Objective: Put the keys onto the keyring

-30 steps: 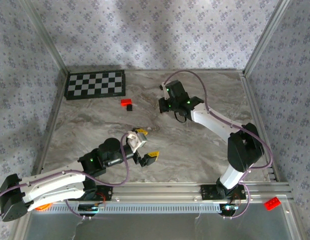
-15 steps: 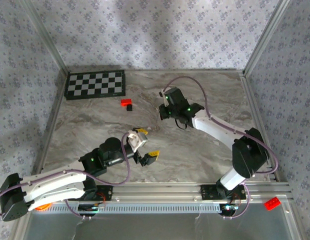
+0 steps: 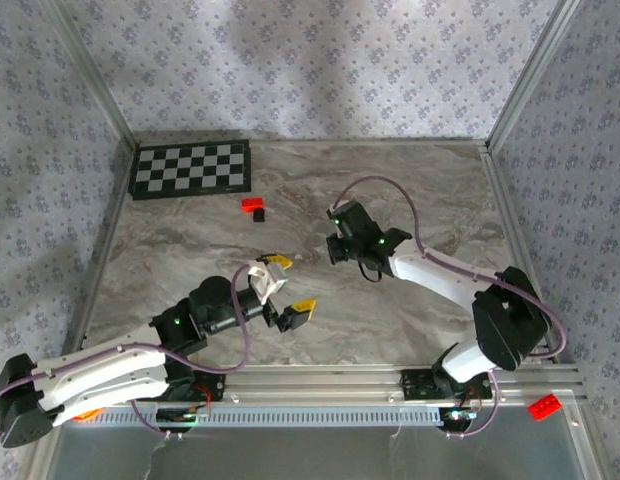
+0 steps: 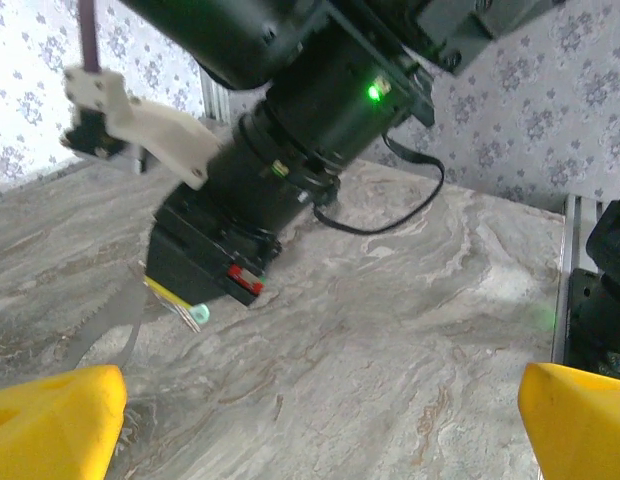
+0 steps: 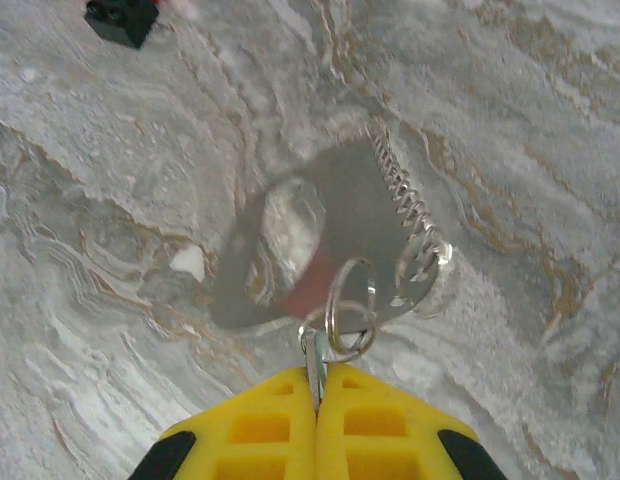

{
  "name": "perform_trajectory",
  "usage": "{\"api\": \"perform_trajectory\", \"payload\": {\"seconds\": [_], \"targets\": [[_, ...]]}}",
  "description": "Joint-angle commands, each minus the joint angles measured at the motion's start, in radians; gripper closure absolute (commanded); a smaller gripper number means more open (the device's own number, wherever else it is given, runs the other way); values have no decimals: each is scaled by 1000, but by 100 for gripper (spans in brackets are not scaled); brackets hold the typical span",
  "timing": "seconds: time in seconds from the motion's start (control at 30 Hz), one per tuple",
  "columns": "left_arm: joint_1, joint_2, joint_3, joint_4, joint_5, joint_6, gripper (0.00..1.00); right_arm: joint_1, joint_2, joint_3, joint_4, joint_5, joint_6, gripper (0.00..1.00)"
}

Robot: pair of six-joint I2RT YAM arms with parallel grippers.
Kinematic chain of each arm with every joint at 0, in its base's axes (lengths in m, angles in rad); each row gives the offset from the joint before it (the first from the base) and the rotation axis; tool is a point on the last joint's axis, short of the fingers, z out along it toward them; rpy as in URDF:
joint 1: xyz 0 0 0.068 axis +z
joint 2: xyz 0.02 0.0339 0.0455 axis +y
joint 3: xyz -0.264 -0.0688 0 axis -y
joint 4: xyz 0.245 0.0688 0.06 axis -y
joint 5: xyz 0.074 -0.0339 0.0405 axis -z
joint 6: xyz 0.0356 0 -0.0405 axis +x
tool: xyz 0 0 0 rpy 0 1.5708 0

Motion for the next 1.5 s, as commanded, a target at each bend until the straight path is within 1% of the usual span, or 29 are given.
{"api": "perform_trajectory", "payload": {"seconds": [0.0, 0.07, 0.13, 0.33, 0.63, 0.9, 1.2, 1.47], "targets": [[8, -22, -6, -6, 4, -14, 0, 1, -45, -33, -9, 25, 42, 100], [9, -27, -6, -9, 4, -16, 0, 0, -55, -54, -8, 22, 54, 100], [8, -34, -5, -24, 4, -19, 0, -4, -56, -79, 2, -12, 63, 100], [9, -78, -14, -54, -3, -18, 0, -4, -66, -143, -6, -56, 81, 100], [8, -104, 8, -118, -15, 9, 0, 1, -121, -258, 8, -53, 124, 100], [8, -101, 6, -109, -15, 10, 0, 11, -170, -341, 17, -56, 179, 100], [8, -99, 7, -109, -11, 0, 0, 21, -205, -402, 33, -62, 217, 100], [8, -105, 20, -141, -19, -13, 0, 31, -212, -448, 60, -62, 249, 100]]}}
